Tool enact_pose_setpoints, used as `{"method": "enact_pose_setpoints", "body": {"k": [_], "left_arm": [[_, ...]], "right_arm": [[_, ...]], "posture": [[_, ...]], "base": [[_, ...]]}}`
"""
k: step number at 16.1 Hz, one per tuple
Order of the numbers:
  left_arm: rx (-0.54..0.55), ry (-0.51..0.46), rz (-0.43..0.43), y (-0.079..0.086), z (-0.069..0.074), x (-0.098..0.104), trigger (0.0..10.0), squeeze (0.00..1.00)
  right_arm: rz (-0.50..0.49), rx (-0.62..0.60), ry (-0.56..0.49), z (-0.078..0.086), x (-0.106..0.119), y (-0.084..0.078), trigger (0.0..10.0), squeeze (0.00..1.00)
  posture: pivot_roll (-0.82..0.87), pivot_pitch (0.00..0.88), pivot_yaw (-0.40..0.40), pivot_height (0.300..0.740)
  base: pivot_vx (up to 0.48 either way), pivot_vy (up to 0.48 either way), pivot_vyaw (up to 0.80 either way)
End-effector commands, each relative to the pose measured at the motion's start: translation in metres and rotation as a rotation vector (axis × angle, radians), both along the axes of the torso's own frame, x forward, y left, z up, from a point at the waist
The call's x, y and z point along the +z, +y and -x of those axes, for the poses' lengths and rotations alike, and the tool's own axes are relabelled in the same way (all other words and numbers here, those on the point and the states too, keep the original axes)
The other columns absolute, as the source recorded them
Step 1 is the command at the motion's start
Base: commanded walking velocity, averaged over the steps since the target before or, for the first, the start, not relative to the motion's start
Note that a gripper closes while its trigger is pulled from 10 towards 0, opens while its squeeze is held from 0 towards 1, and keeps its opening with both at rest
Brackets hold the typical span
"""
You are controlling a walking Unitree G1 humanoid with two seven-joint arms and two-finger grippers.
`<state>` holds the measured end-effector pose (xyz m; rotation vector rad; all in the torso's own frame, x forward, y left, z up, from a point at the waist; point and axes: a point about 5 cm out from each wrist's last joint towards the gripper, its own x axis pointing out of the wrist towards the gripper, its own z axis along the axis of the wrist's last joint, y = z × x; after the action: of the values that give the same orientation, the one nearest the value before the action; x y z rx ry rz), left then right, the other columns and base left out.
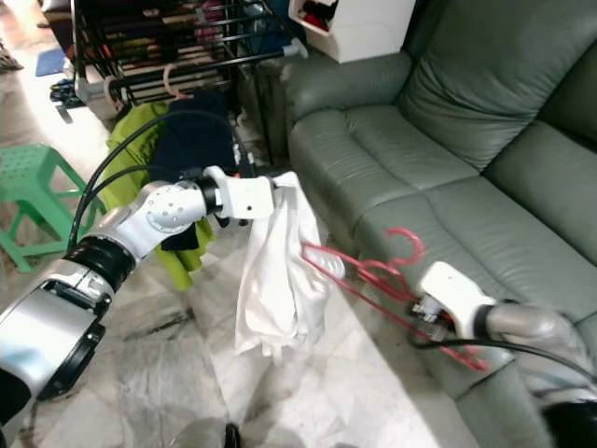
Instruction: Hang hanger
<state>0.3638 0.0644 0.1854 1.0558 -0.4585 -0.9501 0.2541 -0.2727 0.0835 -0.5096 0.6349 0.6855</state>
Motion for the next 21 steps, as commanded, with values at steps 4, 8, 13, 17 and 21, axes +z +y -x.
{"method": "enact_pose_setpoints", "body": {"k": [4, 8, 13, 17, 21], "left_arm": [[0.004, 0.022, 0.024, -0.004, 0.006, -0.011, 10.0, 0.0], [0.092, 0.009, -0.015, 0.01, 0.0, -0.016, 10.0, 0.0], [-0.056, -0.053, 0.157, -0.026, 0.018, 0.0, 10.0, 0.0], [-0.181, 0.001, 0.243, -0.058, 0.05, -0.016, 10.0, 0.0], [-0.236, 0.117, 0.254, -0.076, 0.072, -0.037, 10.0, 0.0]], "right_arm": [[-0.075, -0.147, -0.246, -0.035, 0.017, 0.028, 10.0, 0.0], [-0.12, -0.108, -0.3, -0.036, 0.033, 0.042, 10.0, 0.0], [-0.255, -0.411, -0.313, -0.049, 0.024, 0.034, 10.0, 0.0], [-0.466, -0.752, -0.328, -0.071, 0.027, 0.03, 10.0, 0.0], [-0.628, -0.883, -0.402, -0.087, 0.049, 0.038, 10.0, 0.0]], "posture": [[-0.08, 0.0, 0.032, 0.74], [-0.09, 0.0, 0.028, 0.74], [-0.09, 0.0, 0.021, 0.74], [-0.09, 0.0, 0.017, 0.74], [-0.09, 0.0, 0.012, 0.74]], "base": [[0.0, 0.0, 0.0], [0.0, 0.0, 0.0], [0.0, 0.0, 0.0], [0.0, 0.0, 0.0], [0.0, 0.0, 0.0]]}}
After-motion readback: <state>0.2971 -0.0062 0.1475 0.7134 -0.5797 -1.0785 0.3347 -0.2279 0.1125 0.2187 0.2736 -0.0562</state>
